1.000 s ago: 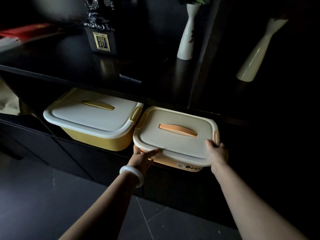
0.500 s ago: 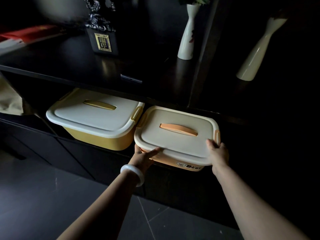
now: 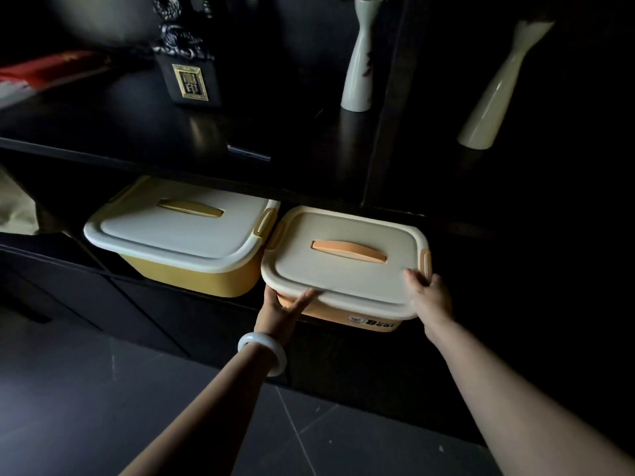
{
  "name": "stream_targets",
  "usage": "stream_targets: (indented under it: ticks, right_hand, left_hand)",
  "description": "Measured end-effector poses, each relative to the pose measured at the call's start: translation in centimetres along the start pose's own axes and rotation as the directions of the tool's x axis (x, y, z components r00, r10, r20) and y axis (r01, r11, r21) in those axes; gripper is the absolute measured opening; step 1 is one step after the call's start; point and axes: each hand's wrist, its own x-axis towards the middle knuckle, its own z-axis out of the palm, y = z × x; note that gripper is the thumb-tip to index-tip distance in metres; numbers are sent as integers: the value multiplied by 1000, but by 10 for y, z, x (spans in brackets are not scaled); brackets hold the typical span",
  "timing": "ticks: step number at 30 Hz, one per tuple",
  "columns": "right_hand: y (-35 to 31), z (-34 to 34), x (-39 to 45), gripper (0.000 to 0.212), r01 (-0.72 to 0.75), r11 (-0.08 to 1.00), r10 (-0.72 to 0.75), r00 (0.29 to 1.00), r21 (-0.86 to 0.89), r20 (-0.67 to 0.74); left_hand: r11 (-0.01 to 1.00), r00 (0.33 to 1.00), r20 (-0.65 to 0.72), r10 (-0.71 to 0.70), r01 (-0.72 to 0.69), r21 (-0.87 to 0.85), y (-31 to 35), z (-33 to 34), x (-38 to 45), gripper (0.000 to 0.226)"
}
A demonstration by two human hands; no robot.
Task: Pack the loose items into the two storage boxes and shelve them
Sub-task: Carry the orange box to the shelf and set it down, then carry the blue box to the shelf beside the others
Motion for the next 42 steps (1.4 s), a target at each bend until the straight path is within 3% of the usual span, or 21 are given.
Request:
stream_targets:
  ticks: [4, 7, 9, 11, 12, 14, 15, 20, 27, 33, 38, 42]
  right_hand:
    - [16, -23, -2, 70, -43, 998, 41, 997, 45, 63]
    - [36, -56, -11, 58, -32, 999, 33, 997, -5, 73]
    - [55, -88, -19, 47, 28, 990, -16, 996, -141, 88]
    - [73, -126, -26, 38, 96, 956, -62, 990, -277, 127]
    - [83, -146, -29, 36, 116, 943, -71, 986, -312, 150]
    - [103, -191, -36, 38, 135, 921, -76, 982, -365, 172]
    - [114, -215, -40, 39, 137, 907, -74, 983, -398, 170]
    - [184, -351, -69, 39, 9, 892, 76, 983, -452, 170]
    - [293, -549, -130, 42, -165, 828, 180, 983, -536, -24]
    - [369, -687, -184, 42, -372, 823, 284, 924, -429, -256]
    - [426, -777, -210, 47, -541, 777, 405, 821, -321, -402]
    - [455, -844, -208, 47, -589, 799, 465, 733, -121, -497]
  left_hand:
    - [949, 992, -97, -76, 102, 297, 7, 10, -9, 74]
    - [916, 972, 78, -223, 181, 358, 19, 30, -21, 37]
    - [871, 955, 202, -217, 96, 482, 27, 59, -34, 41]
    - [723, 938, 325, -124, -139, 676, 34, 102, -53, 50]
    - [584, 916, 392, -88, -271, 765, 41, 125, -67, 53]
    - [330, 871, 488, -57, -445, 833, 53, 173, -95, 58]
    - [256, 849, 527, -48, -499, 828, 58, 198, -108, 60]
    - [39, 689, 720, -88, -719, 693, 75, 329, -196, 62]
    - [-30, 341, 929, -142, -940, 340, 71, 523, -353, 56]
    - [-147, 100, 974, -204, -987, 71, 62, 661, -477, 56]
    - [-194, -77, 975, -209, -974, -119, 61, 765, -555, 57]
    - [-245, -194, 956, -220, -938, -247, 67, 852, -603, 60]
